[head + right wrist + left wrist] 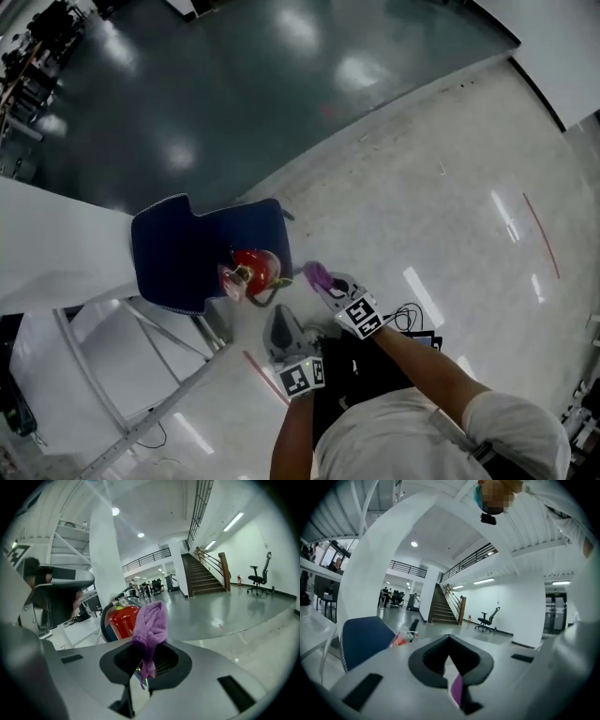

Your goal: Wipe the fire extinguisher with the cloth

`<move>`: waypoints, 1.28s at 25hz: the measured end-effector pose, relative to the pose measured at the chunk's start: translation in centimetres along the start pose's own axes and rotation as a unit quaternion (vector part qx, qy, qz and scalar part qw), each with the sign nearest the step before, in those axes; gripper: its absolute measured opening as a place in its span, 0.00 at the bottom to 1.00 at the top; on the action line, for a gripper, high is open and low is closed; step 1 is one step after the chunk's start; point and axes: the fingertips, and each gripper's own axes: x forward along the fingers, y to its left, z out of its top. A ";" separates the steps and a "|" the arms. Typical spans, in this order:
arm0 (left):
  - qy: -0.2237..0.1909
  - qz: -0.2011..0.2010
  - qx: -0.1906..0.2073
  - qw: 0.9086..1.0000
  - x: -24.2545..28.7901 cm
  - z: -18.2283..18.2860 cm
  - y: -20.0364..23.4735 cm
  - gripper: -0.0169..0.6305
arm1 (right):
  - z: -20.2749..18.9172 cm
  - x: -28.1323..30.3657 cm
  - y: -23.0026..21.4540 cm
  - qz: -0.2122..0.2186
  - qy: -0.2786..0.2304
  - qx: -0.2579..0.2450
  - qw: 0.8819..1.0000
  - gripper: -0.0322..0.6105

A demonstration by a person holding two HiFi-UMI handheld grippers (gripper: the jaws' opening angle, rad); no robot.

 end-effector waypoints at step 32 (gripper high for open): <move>0.054 0.049 -0.060 0.996 0.0 -19.2 5.3 0.03 | -21.0 22.5 -2.1 0.068 0.042 0.041 0.996 0.13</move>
